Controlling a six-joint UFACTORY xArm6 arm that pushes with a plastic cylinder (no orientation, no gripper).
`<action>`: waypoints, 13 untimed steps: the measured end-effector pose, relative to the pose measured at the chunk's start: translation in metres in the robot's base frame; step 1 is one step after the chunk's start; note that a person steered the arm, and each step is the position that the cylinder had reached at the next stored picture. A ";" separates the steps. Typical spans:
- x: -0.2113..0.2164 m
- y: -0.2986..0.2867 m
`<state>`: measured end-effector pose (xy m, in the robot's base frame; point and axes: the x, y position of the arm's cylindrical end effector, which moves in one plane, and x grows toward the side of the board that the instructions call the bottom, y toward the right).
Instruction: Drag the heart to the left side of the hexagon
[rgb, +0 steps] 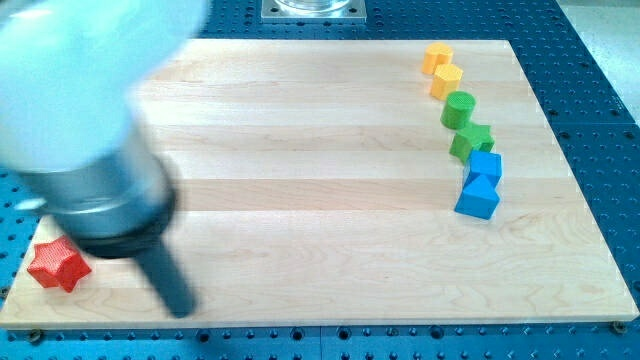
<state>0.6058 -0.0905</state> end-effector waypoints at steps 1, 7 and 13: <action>-0.061 0.105; -0.406 0.275; -0.361 0.268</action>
<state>0.2448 0.1780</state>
